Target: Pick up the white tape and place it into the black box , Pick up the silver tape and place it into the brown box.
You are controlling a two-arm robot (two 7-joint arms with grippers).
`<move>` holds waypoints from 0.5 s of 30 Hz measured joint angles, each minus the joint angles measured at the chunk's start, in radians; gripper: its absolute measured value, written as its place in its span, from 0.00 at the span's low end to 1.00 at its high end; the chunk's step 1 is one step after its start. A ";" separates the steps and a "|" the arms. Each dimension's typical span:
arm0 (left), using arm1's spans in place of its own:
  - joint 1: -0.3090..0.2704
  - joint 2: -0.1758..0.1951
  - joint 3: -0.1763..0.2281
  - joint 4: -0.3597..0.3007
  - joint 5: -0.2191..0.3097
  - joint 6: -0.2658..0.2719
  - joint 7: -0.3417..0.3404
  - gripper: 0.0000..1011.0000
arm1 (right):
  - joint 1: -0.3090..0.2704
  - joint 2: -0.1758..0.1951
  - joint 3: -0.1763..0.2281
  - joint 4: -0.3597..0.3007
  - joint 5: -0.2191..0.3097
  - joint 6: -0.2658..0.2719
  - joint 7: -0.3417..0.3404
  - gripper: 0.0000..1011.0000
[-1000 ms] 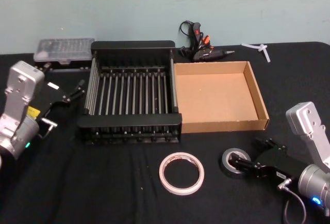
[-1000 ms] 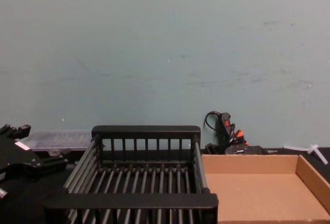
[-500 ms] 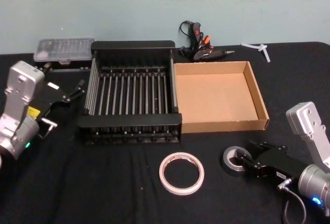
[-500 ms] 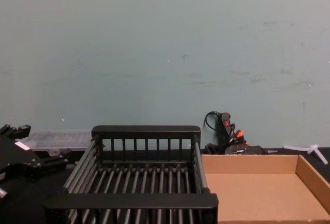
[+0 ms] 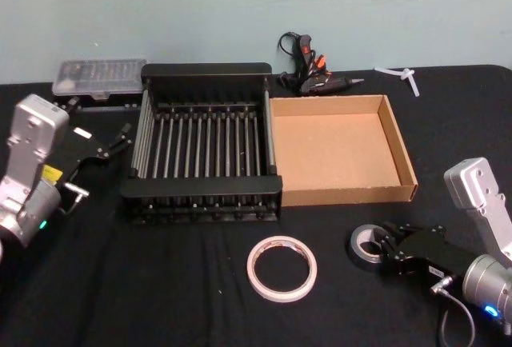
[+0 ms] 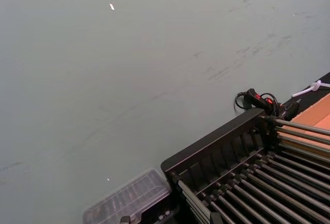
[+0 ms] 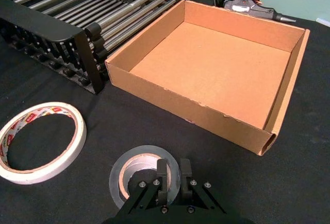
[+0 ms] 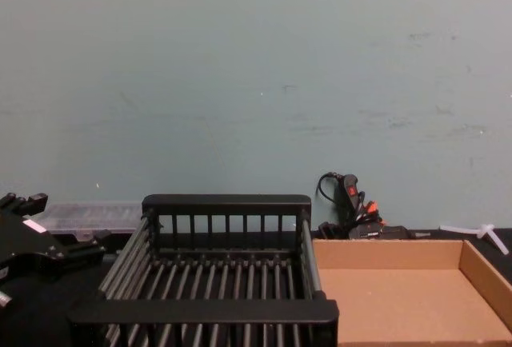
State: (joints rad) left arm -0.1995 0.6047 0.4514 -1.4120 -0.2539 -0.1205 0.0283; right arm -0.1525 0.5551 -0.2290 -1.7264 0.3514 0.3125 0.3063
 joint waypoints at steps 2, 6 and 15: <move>0.000 0.000 0.000 0.000 0.000 0.000 0.000 0.99 | 0.000 0.000 0.000 0.000 0.000 0.000 0.000 0.15; 0.000 0.000 0.000 0.000 0.000 0.000 0.000 0.99 | 0.000 0.000 0.000 0.000 0.000 0.000 0.000 0.15; 0.000 0.000 0.000 0.000 0.000 0.000 0.000 0.99 | -0.010 0.011 0.013 -0.018 0.015 -0.026 0.029 0.15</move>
State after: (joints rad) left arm -0.1995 0.6047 0.4513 -1.4120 -0.2539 -0.1205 0.0283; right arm -0.1625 0.5656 -0.2160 -1.7441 0.3664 0.2862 0.3352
